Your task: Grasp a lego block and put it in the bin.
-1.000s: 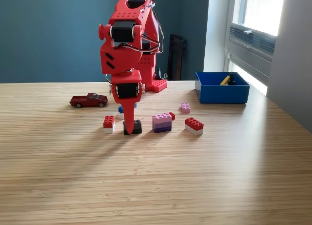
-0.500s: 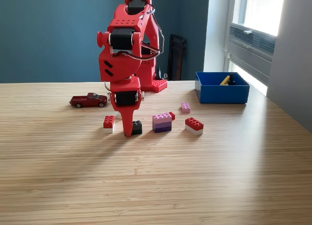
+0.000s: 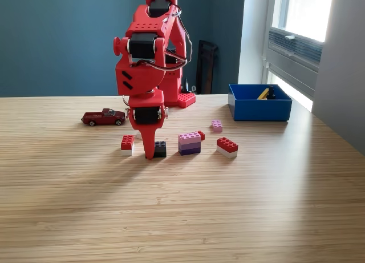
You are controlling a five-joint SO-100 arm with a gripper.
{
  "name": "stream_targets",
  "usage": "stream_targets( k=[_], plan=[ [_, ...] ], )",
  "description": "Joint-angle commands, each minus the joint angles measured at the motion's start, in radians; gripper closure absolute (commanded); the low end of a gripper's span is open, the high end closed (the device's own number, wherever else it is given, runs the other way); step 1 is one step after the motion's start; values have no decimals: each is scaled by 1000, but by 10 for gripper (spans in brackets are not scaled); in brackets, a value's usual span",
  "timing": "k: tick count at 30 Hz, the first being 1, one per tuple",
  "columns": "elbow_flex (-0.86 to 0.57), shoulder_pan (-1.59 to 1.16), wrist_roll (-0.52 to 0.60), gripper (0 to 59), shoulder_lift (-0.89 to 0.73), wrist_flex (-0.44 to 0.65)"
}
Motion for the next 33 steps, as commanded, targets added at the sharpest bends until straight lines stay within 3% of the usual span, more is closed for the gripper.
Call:
stream_targets(
  k=[1,6,17,33],
  plan=[
    [-101,-46,43,585,60,110],
    [-138,-120,87,585,225,150],
    [-64,-413,146,585,529,261],
    [-20,-1014,247,585,580,316]
  ],
)
